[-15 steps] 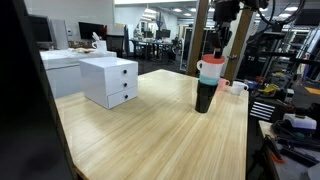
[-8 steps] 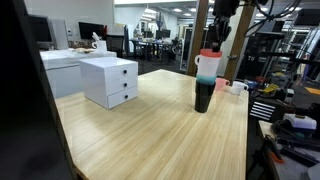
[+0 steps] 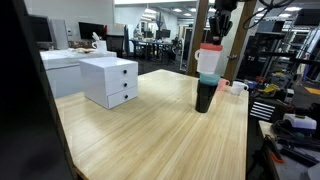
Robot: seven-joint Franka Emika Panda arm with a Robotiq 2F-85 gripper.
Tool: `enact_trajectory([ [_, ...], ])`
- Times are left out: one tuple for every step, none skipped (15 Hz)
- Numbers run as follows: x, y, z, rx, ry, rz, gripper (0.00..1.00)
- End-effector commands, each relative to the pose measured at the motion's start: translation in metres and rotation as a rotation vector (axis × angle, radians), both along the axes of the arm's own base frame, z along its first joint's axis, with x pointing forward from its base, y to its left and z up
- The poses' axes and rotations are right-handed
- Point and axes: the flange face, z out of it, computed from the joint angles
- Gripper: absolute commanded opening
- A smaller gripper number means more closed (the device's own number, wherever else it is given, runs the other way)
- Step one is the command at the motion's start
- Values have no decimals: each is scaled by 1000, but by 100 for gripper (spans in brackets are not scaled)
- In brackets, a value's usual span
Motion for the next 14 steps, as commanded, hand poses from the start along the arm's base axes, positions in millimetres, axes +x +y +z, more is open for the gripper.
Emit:
enact_trajectory([
  [-1,-4,10,36,1,-41,5],
  [-1,-6,12,40,-4,-49,5],
  [-1,-9,14,40,-12,-59,5],
  [0,-12,17,39,-19,-72,5],
  [0,-17,20,38,-29,-92,5],
  [1,-22,23,37,-38,-116,5],
  [1,-29,26,30,-48,-146,5],
  [1,-37,28,23,-58,-186,4],
  [0,-46,30,17,-66,-229,5],
  [-1,-58,32,9,-77,-284,4],
  [-2,-71,32,5,-87,-339,5],
  [-3,-83,31,-7,-100,-396,5],
  [-4,-98,28,-12,-107,-450,4],
  [-4,-112,24,-20,-116,-504,4],
])
